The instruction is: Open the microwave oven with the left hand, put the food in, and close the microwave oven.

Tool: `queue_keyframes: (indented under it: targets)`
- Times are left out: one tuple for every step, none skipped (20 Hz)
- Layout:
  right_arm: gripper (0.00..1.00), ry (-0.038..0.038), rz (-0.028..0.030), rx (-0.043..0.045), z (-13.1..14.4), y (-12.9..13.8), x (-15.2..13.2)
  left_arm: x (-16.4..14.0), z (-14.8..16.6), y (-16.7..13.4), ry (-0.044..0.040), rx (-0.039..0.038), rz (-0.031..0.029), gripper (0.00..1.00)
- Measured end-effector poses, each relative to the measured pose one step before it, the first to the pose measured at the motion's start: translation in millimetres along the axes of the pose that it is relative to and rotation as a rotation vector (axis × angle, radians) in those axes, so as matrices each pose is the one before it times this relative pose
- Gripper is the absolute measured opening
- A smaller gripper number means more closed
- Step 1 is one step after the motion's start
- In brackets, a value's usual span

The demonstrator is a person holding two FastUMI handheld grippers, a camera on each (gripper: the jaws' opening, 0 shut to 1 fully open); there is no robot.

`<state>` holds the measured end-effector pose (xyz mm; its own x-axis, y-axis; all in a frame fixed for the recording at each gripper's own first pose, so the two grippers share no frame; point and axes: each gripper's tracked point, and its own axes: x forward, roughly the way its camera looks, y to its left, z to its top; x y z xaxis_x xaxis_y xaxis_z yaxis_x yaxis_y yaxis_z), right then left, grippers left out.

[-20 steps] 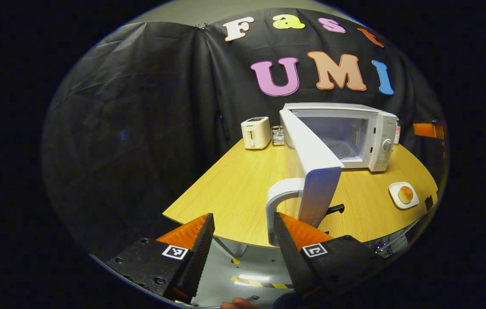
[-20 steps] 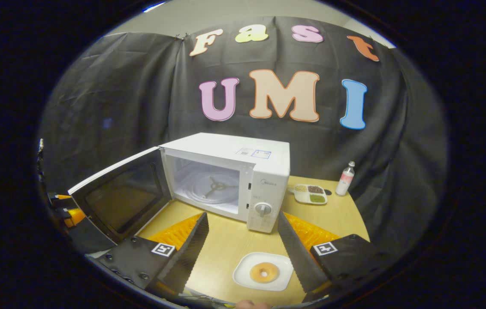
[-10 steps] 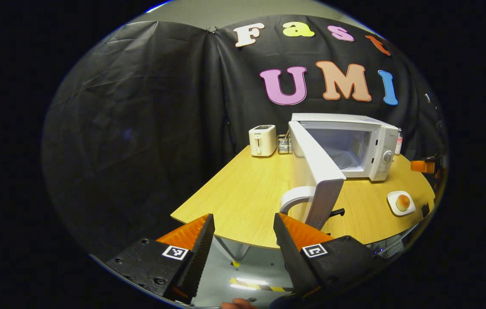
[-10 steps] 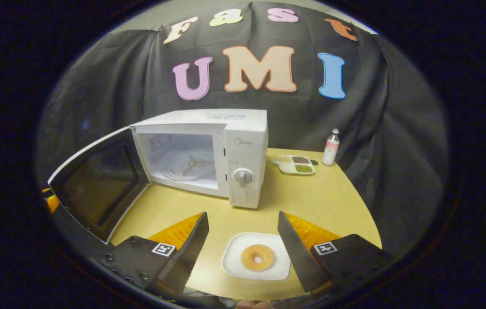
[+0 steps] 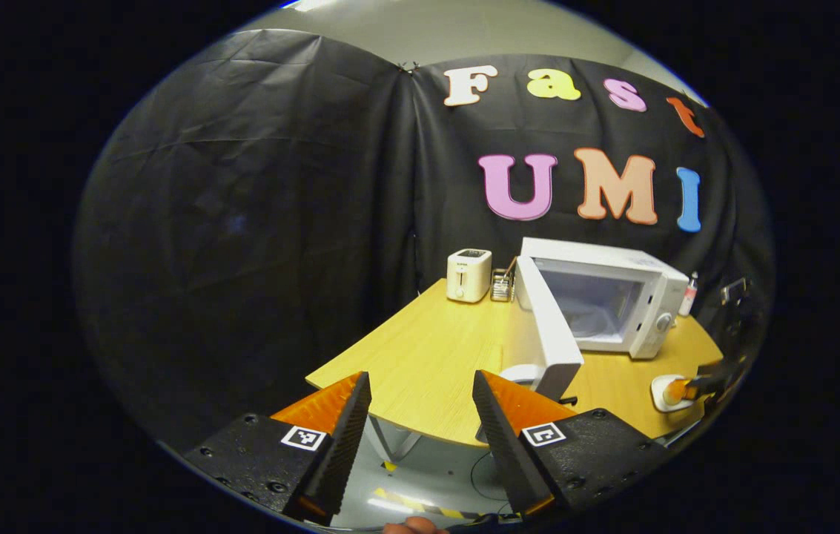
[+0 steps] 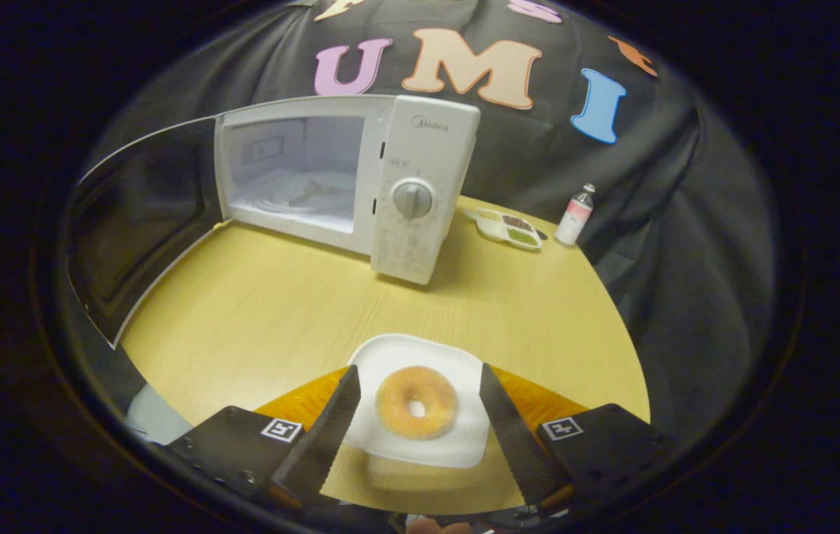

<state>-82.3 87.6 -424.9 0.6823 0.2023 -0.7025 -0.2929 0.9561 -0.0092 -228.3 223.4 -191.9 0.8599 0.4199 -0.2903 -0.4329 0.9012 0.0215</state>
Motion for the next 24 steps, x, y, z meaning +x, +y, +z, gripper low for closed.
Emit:
queue_keyframes:
  targets:
    - [0.99,0.00784,0.00323,-0.00745,-4.23,1.39,2.69,0.92,1.51,-0.57,-0.00514,-0.01141,0.00324,0.81]
    - [0.99,0.01448,-0.00157,-0.00611,-5.28,-0.66,2.23,0.48,0.34,-0.34,-0.00269,-0.00301,0.00153,0.83]
    - [0.99,0.01388,-0.00003,0.00277,-5.21,-0.32,3.21,-0.14,-0.17,-0.30,-0.00019,-0.00581,0.00148,0.80]
    - [0.99,0.01316,0.00100,0.00885,-4.72,0.26,3.18,-1.31,-0.31,-3.03,-0.00156,-0.00843,-0.00712,0.78]
    - [0.99,0.01285,-0.00182,0.00813,-3.63,-0.73,2.14,-1.44,1.64,-3.07,0.00011,-0.00744,-0.00332,0.80]
    - [1.00,0.01070,-0.00227,0.00632,-3.51,-0.87,0.84,-0.91,0.26,-2.01,-0.00213,-0.00346,-0.00365,0.80]
    - [0.99,0.00602,-0.00022,0.00406,-2.16,-0.40,1.28,1.25,0.02,-3.52,-0.00119,0.00045,-0.00143,0.81]
    - [0.99,0.00791,0.00121,0.00316,-3.77,0.48,3.18,0.39,1.06,-1.93,-0.00024,0.00222,-0.00057,0.81]
    - [0.99,0.00898,0.00142,0.00482,-3.57,0.07,1.33,0.20,1.36,-3.23,-0.00350,0.00391,-0.00217,0.81]
    - [0.99,0.00645,-0.00034,0.00900,-1.83,0.05,1.06,-1.34,4.16,-2.01,-0.00929,0.00655,-0.00325,0.80]
    - [1.00,0.00715,0.00125,0.01385,-1.60,-0.90,1.37,-1.05,6.06,-2.35,-0.01487,0.01130,-0.00037,0.80]
    - [0.99,-0.00554,-0.00235,0.01888,-0.30,-0.38,2.30,-0.69,5.53,-0.54,-0.01758,0.01466,0.00224,0.81]
    - [0.99,-0.00062,-0.00384,0.01239,0.41,-1.34,0.37,-0.67,6.83,-0.56,-0.02141,0.01765,0.00145,0.81]
    - [0.99,0.00135,0.00138,0.01296,-0.22,-0.17,0.74,-1.07,6.65,-1.37,-0.02073,0.01881,-0.00116,0.83]
    - [0.99,0.00635,0.00974,0.01459,-0.79,1.96,0.91,-0.25,6.72,-0.44,-0.01565,0.01697,0.00408,0.86]
    - [1.00,0.00734,0.00316,0.00821,-2.00,2.06,1.21,1.37,3.79,-0.80,-0.01236,0.01153,0.00180,0.90]
    - [0.87,-0.00447,-0.00280,0.00540,1.67,0.51,-0.44,-0.21,5.39,-0.78,-0.01057,0.00609,0.00025,0.91]
    - [0.80,0.00536,-0.00164,-0.00085,-1.68,0.17,-0.68,-0.37,4.14,-2.08,-0.01117,0.00298,0.00030,0.91]
    - [0.80,-0.00451,0.00036,0.00080,2.04,0.97,-0.08,0.65,6.61,0.49,-0.01595,0.00136,0.00787,0.92]
    - [0.80,0.00199,-0.00249,-0.00395,-1.07,-0.02,0.40,0.26,6.16,-0.69,-0.01765,-0.00237,-0.00079,0.95]
    - [0.72,-0.00524,-0.00237,-0.00331,2.02,0.41,0.24,1.15,5.94,-0.46,-0.01629,-0.00203,0.00205,0.98]
    - [0.72,0.00055,-0.00069,-0.00377,-0.25,-0.40,0.57,2.53,3.55,0.46,-0.00967,-0.00151,-0.00121,0.97]
    - [0.72,0.00017,0.00123,0.00313,0.45,0.28,-1.19,1.50,3.67,-0.30,-0.00526,-0.00005,-0.00144,0.96]
    - [0.72,0.00421,0.00178,0.00513,-0.70,0.35,0.23,1.10,2.12,-0.47,-0.00473,0.00021,-0.00246,0.96]
